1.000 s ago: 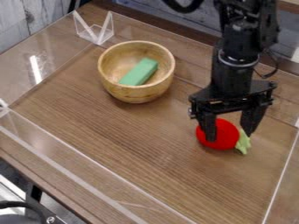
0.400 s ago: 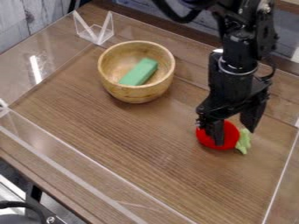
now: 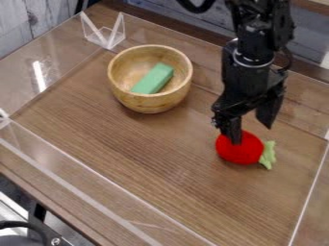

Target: Move the red object to the left side of the table

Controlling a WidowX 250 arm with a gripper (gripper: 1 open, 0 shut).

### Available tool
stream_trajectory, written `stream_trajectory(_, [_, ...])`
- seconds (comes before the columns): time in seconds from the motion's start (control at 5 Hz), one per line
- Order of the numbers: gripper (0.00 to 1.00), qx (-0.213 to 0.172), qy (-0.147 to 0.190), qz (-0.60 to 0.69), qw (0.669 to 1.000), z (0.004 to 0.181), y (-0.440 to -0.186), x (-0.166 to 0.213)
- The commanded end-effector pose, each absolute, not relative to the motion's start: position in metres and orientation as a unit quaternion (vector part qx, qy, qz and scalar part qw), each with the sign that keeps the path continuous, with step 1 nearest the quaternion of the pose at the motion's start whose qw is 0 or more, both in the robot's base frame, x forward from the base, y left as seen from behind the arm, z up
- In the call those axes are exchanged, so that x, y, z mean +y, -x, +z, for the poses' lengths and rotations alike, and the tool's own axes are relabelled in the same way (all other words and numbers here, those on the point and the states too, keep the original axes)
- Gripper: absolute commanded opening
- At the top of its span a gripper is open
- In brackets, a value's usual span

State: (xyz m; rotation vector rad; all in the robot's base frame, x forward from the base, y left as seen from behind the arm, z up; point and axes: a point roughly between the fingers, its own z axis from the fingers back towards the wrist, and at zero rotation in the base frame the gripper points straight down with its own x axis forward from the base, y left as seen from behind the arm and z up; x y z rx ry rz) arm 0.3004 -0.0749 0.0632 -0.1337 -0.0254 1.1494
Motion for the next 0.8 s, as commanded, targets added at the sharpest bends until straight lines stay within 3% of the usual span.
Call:
stream_trajectory(0.0, [1.00,-0.028,0.069,0.556,0.828,0.068,-0.303,-0.079])
stream_trajectory(0.6, [1.00,-0.038,0.071,0.552,0.830,0.073,-0.298,-0.099])
